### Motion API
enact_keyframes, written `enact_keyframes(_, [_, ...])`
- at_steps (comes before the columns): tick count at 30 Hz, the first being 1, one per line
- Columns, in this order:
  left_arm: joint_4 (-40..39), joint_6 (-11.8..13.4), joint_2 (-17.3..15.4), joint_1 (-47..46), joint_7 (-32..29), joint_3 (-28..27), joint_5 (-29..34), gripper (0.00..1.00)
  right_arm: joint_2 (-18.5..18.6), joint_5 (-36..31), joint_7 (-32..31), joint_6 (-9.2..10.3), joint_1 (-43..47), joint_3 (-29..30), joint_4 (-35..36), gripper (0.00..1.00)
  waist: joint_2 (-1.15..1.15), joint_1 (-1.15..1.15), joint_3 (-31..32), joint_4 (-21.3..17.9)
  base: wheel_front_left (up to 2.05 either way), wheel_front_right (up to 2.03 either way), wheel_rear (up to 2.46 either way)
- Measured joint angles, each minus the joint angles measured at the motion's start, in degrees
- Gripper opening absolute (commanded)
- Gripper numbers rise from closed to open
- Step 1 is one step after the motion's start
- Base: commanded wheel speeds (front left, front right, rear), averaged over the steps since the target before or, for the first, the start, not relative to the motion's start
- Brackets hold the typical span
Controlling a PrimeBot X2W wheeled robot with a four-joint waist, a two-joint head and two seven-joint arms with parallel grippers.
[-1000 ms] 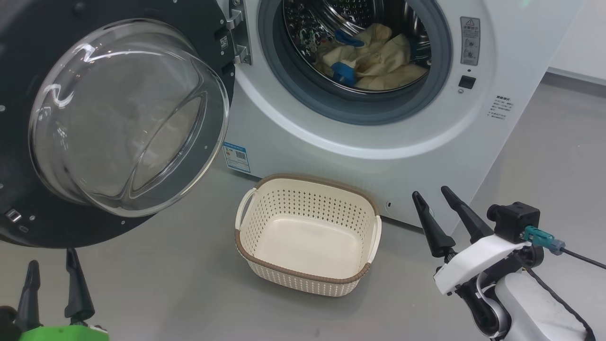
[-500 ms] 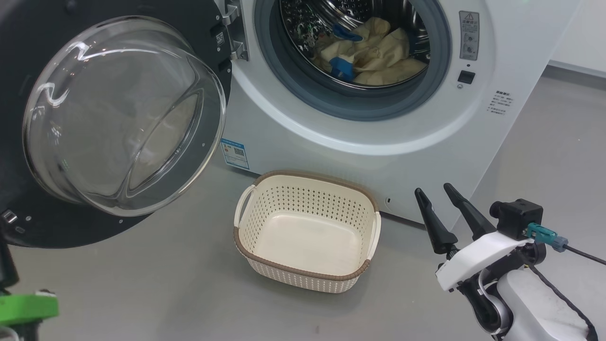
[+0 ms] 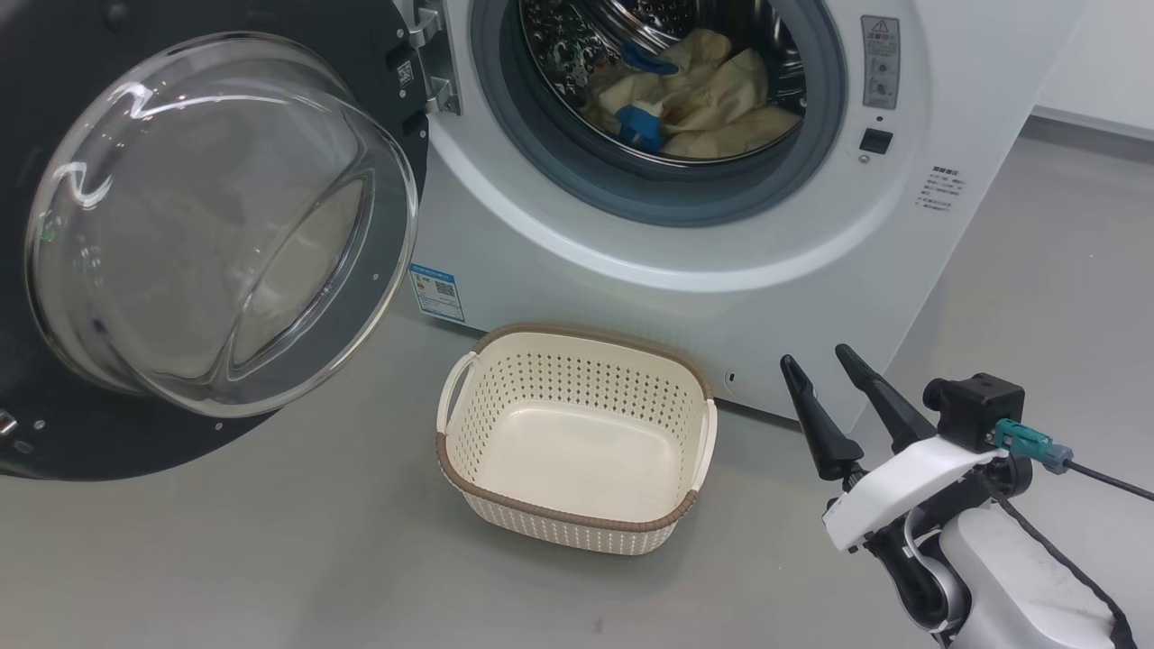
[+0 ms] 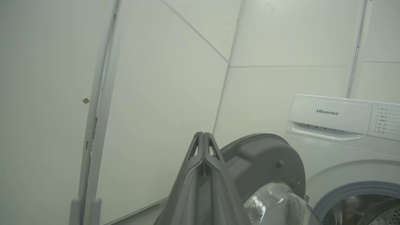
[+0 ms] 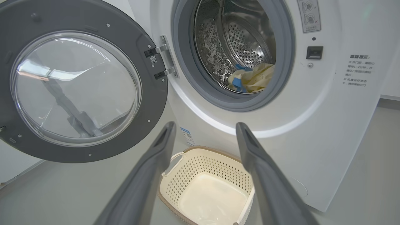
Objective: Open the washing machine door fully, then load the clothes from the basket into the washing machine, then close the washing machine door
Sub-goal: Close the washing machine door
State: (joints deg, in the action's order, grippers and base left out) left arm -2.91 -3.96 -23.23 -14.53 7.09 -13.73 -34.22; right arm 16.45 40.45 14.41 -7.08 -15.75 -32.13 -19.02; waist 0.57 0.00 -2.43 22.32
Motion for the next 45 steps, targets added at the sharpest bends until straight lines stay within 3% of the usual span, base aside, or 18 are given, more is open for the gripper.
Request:
enact_keyframes(6, [4.0, 0.0, 0.0, -3.8, -4.2, -3.5, -7.7, 0.0, 0.1, 0.0, 0.0, 0.0, -0.8, -0.6, -0.3, 1.0, 0.0, 0.0, -0.3, -1.4, 0.0, 0.0, 0.0])
enact_keyframes(12, [10.7, 0.1, 0.1, -8.3, -9.6, -10.7, -20.4, 0.0, 0.2, 0.0, 0.0, 0.0, -1.1, -1.2, -0.5, 1.0, 0.0, 0.0, -0.7, -3.3, 0.0, 0.0, 0.0])
enact_keyframes(18, [19.4, 2.2, -0.9, -13.2, -14.8, -19.2, -31.4, 0.0, 1.0, 0.0, 0.0, 0.0, -1.7, -1.9, -0.6, 1.0, 0.0, 0.0, -1.5, -5.6, 0.0, 0.0, 0.0])
enact_keyframes(23, [23.9, 3.5, -3.7, -14.8, -17.2, -22.9, -34.2, 0.0, 1.6, 0.0, 0.0, 0.0, -3.1, -2.3, -0.7, 1.0, 0.0, 0.0, -2.5, -7.2, 0.0, 0.0, 0.0])
enact_keyframes(30, [29.6, 4.9, -7.7, -15.5, -20.2, -23.9, -34.4, 0.0, 2.1, 0.0, 0.0, 0.0, -3.6, -2.7, -0.8, 1.0, 0.0, 0.0, -3.8, -9.6, 0.0, 0.0, 0.0])
enact_keyframes(45, [37.3, 5.6, -8.7, -16.4, -25.5, -21.1, -34.5, 0.0, 3.0, 0.0, 0.0, 0.0, -4.7, -2.5, -1.5, 1.0, 0.0, 0.0, -5.9, -12.0, 0.0, 0.0, 0.0])
